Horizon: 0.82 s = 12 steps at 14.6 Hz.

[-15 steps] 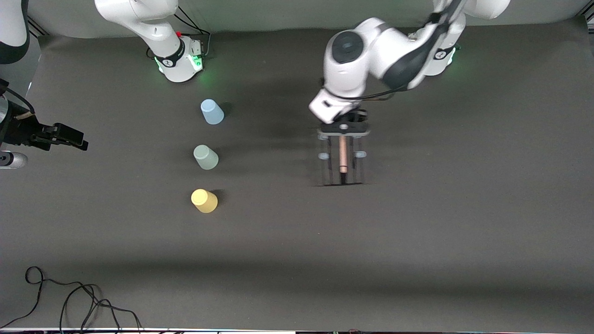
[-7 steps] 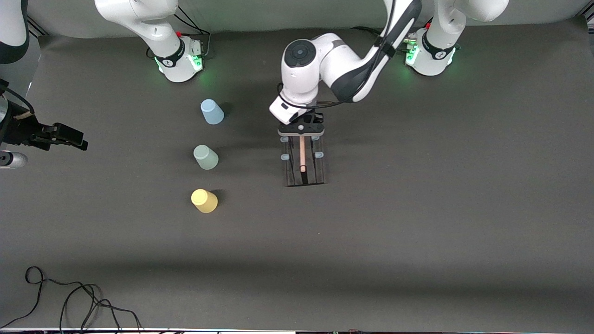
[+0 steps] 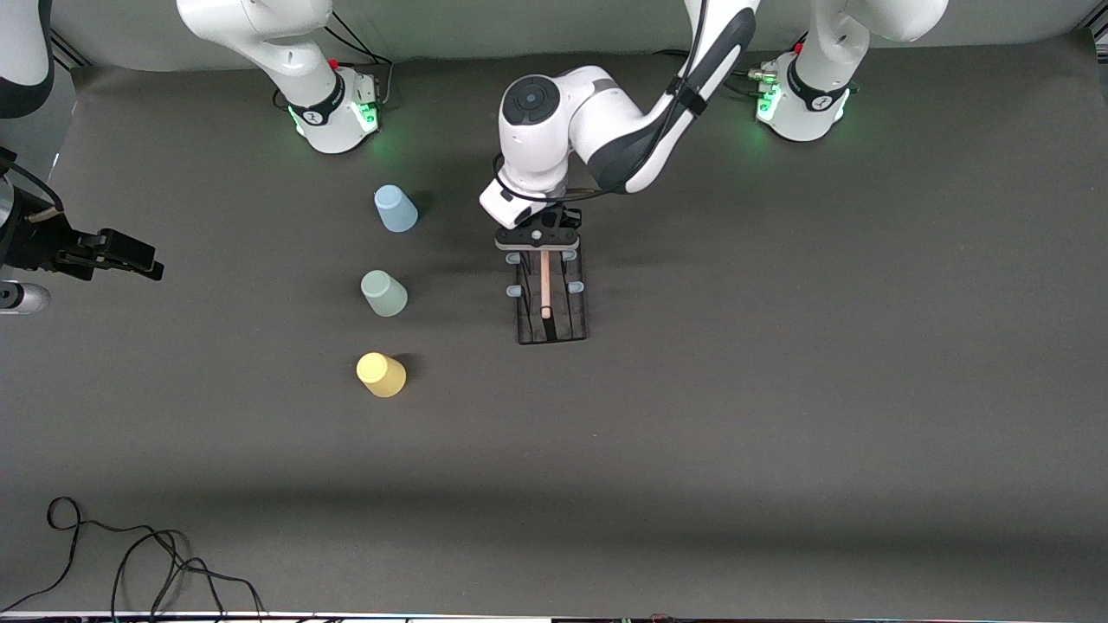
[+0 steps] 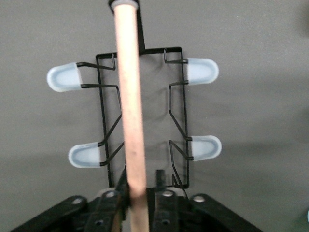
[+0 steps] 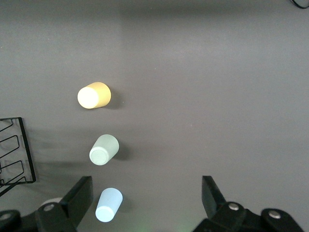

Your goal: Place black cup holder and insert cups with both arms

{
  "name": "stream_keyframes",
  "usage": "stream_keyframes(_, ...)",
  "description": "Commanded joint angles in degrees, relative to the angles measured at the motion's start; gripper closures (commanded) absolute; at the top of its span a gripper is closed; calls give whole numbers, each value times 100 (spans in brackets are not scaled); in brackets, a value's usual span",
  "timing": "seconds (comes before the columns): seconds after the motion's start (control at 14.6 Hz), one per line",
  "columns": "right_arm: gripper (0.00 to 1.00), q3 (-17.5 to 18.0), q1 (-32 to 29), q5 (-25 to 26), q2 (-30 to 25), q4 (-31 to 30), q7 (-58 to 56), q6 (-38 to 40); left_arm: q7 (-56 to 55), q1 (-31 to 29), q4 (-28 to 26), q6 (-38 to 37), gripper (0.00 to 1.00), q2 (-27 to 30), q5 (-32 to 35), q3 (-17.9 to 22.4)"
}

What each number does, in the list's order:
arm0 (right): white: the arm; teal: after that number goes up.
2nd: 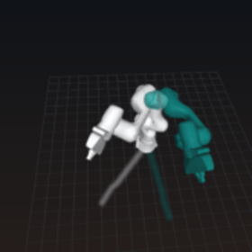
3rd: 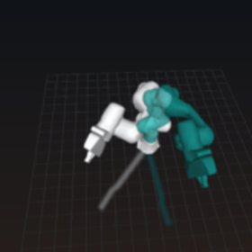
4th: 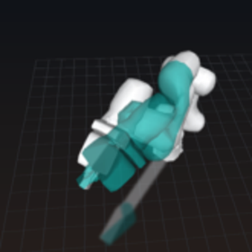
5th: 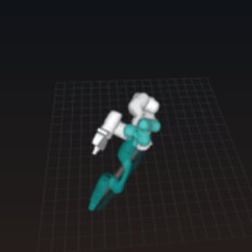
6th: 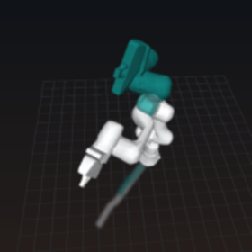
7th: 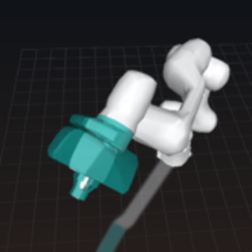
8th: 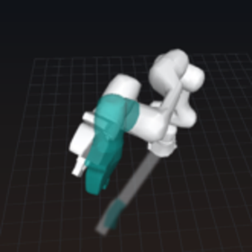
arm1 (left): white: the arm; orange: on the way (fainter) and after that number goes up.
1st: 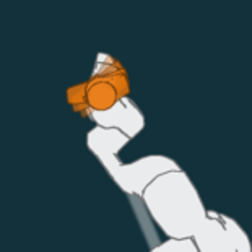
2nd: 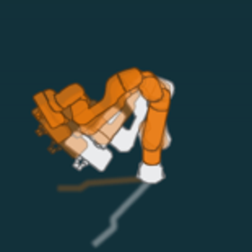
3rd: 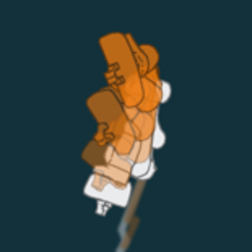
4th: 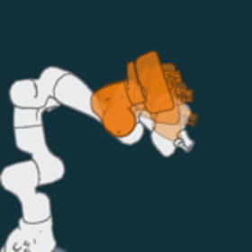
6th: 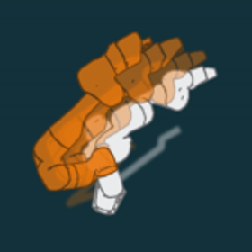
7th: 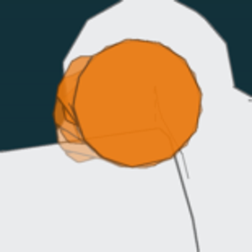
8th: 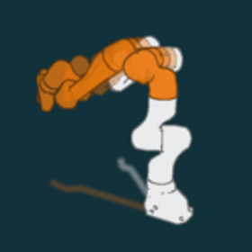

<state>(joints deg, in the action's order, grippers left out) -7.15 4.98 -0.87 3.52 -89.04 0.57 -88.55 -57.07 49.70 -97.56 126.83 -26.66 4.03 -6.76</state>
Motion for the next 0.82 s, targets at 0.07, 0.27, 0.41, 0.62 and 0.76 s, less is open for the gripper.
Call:
stream_keyframes(0.07, 0, -32, 30, 113, -132, -87, -101, 22, -24, 66, 141, -132, 0, 81, 151, 131)
stream_keyframes(0.27, 0, -32, 30, 113, -123, -78, -101, 22, -59, -135, 158, -158, 0, 423, 142, 166)
stream_keyframes(0.41, 0, -32, 39, 113, -123, -78, -101, 22, 2, -355, 184, -490, 0, 722, 142, 166)
stream_keyframes(0.62, 0, -32, 39, 113, -123, -78, -101, 22, 651, -855, 334, -1394, 0, 1118, 63, 158)
stream_keyframes(0.76, 0, -32, 39, 113, -123, -78, -101, 22, 749, -1180, 308, -1722, 0, 1320, 141, 175)
